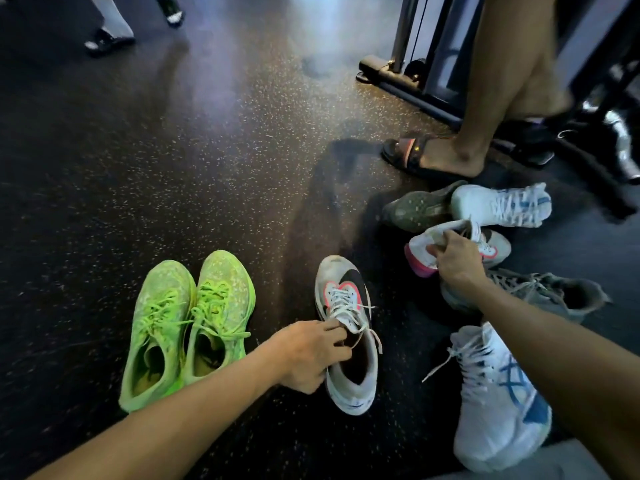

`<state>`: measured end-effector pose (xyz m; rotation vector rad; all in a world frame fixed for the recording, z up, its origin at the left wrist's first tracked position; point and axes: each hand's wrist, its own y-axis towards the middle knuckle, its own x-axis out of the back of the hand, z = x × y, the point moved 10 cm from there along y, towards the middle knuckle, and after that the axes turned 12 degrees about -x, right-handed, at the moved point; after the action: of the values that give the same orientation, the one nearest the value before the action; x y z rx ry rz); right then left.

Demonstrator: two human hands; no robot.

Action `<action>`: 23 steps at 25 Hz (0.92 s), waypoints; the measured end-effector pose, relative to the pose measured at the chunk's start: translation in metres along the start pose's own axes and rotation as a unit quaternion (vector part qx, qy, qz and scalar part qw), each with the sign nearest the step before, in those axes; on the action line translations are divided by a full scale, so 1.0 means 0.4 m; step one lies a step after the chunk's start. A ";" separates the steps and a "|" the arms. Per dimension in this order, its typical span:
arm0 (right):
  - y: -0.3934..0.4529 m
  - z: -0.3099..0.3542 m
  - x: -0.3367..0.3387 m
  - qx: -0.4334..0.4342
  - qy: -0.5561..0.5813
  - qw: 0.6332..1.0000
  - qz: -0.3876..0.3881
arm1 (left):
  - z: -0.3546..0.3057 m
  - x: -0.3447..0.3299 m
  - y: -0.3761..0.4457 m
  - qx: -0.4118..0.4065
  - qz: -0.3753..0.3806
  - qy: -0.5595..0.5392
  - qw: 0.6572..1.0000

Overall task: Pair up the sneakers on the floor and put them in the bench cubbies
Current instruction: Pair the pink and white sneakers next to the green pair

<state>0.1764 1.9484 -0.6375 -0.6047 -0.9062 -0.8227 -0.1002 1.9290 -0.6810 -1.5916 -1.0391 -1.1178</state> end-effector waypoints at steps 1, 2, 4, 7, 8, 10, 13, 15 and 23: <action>-0.004 -0.002 0.006 0.004 0.006 1.000 -0.001 | -0.003 0.004 -0.004 -0.001 -0.018 -0.005 1.000; -0.011 -0.003 0.013 0.006 0.011 1.000 -0.001 | -0.010 0.011 -0.011 -0.004 -0.040 -0.005 0.999; -0.027 0.003 0.026 0.015 0.011 1.000 -0.003 | -0.009 0.002 -0.018 0.006 -0.042 -0.015 0.999; -0.046 0.025 0.039 0.035 0.002 0.999 0.000 | -0.006 -0.007 -0.009 0.031 -0.027 -0.011 0.999; -0.052 0.032 0.041 0.034 -0.001 0.999 0.006 | -0.006 -0.005 -0.005 0.037 -0.027 -0.006 0.999; -0.063 0.048 0.043 0.030 0.003 0.999 0.016 | -0.001 0.005 -0.004 0.050 -0.031 -0.011 0.998; -0.088 0.083 0.054 0.051 0.007 0.999 0.015 | 0.005 0.023 -0.007 0.061 -0.045 -0.039 0.996; -0.103 0.103 0.058 0.066 0.013 0.998 0.015 | -0.004 0.046 0.000 0.051 -0.070 -0.032 0.996; -0.208 0.215 0.068 0.184 0.024 0.982 0.024 | -0.001 0.042 0.048 0.038 -0.056 -0.051 0.996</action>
<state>0.0801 1.9571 -0.5619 -0.2812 -0.9653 -0.6028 -0.0782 1.9264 -0.6687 -1.5586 -1.2368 -1.0669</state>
